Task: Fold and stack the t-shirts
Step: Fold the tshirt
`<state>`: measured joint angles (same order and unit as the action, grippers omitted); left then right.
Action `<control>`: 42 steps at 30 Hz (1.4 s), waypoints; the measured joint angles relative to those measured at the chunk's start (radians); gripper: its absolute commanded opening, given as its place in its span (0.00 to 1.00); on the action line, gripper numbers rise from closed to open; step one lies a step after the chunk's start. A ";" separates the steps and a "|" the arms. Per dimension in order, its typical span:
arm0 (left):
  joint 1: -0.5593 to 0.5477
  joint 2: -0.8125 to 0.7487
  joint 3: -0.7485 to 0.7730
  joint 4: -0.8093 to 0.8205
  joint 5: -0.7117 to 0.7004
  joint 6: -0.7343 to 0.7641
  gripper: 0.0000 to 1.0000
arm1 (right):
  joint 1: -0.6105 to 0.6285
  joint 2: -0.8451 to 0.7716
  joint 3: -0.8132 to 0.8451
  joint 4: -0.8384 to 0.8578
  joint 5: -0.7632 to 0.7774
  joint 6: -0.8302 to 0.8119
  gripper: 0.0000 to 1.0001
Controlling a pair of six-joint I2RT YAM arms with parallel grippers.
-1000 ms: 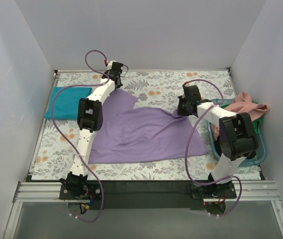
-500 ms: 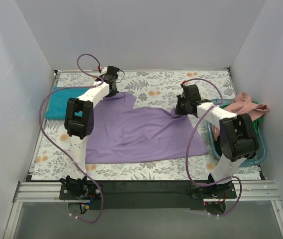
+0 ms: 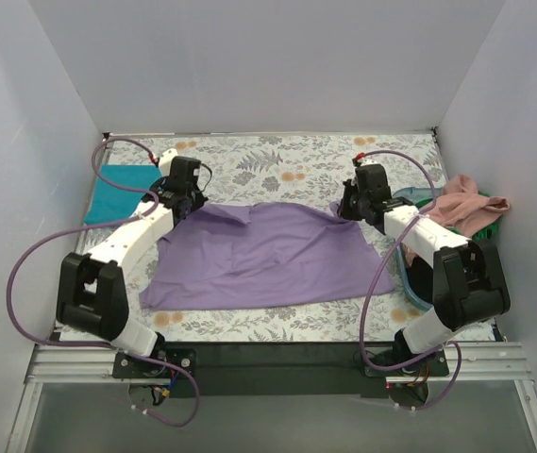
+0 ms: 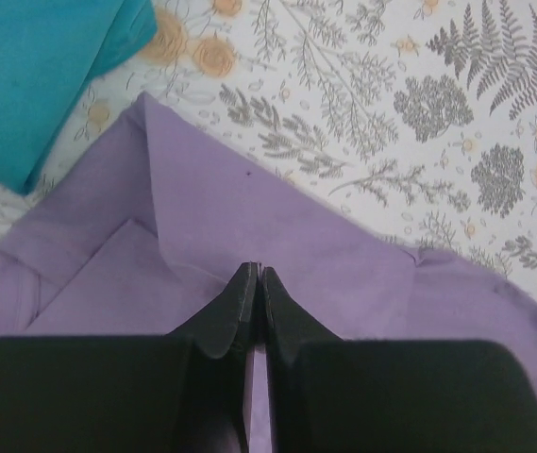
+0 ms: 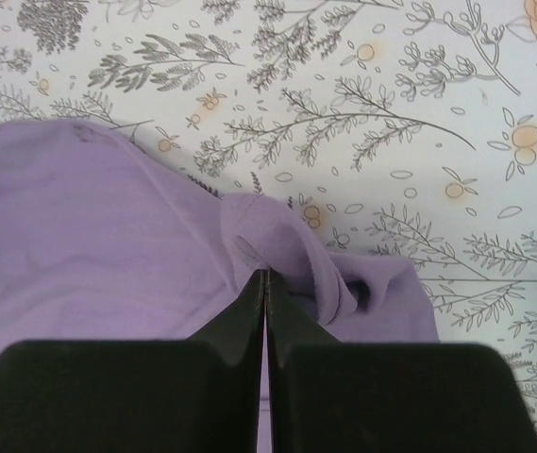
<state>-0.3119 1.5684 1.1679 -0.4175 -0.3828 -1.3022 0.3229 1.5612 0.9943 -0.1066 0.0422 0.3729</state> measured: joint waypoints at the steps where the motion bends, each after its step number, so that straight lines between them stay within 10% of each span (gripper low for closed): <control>1: -0.005 -0.040 -0.041 0.000 0.003 -0.012 0.00 | 0.000 -0.008 -0.013 0.001 0.004 0.003 0.01; 12: -0.018 -0.407 -0.303 -0.045 0.030 -0.145 0.00 | 0.000 -0.111 -0.116 -0.005 0.041 0.021 0.01; 42: -0.018 -0.736 -0.429 -0.428 0.078 -0.456 0.00 | -0.014 -0.199 -0.093 -0.246 0.090 -0.010 0.01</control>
<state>-0.3298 0.8326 0.7391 -0.8459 -0.3046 -1.7580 0.3084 1.3624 0.9016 -0.3531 0.1322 0.3626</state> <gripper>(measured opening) 0.023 0.020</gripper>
